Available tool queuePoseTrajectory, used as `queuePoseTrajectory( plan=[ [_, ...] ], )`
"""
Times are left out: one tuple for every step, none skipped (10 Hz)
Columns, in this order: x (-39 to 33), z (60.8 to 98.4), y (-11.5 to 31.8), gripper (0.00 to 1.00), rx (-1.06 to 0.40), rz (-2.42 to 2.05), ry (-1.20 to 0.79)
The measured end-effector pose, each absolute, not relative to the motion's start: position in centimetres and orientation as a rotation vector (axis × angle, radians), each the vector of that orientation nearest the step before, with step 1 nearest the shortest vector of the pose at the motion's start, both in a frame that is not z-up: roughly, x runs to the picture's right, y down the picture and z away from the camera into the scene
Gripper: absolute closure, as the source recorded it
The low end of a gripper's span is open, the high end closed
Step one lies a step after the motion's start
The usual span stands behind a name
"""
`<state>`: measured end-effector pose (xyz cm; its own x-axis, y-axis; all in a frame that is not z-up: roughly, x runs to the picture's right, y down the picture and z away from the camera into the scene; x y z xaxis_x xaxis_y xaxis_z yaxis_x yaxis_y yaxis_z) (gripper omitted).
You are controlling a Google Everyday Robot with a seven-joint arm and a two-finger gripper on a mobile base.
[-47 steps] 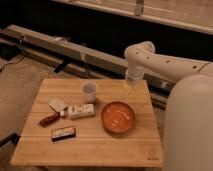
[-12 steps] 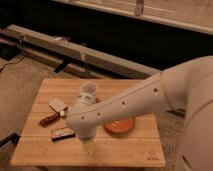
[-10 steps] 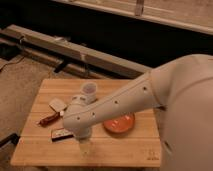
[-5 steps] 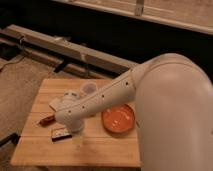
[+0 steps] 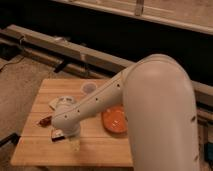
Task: Place the eraser on the white sponge
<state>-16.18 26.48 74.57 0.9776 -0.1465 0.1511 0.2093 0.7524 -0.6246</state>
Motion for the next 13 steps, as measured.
queuePoseTrajectory(
  plan=[
    [-16.9,75.0,27.2,0.2,-0.694,-0.21,-0.097],
    [-17.5,75.4,27.7,0.2,-0.697,-0.222,-0.099],
    [-18.3,75.7,27.9,0.2,-0.698,-0.23,-0.104],
    [-19.2,76.2,27.8,0.2,-0.699,-0.232,-0.107],
    [-19.8,76.5,27.6,0.2,-0.698,-0.235,-0.11],
    [-20.7,76.8,27.0,0.2,-0.697,-0.231,-0.117],
    [-21.3,77.0,26.4,0.2,-0.698,-0.225,-0.122],
    [-21.9,77.1,25.9,0.2,-0.698,-0.219,-0.129],
    [-22.3,77.4,25.6,0.2,-0.699,-0.214,-0.131],
    [-22.8,77.5,25.5,0.2,-0.7,-0.215,-0.132],
    [-23.3,77.9,25.8,0.2,-0.705,-0.224,-0.129],
    [-23.5,78.4,26.3,0.2,-0.71,-0.231,-0.121],
    [-23.8,78.9,26.6,0.2,-0.712,-0.24,-0.112]
  ],
)
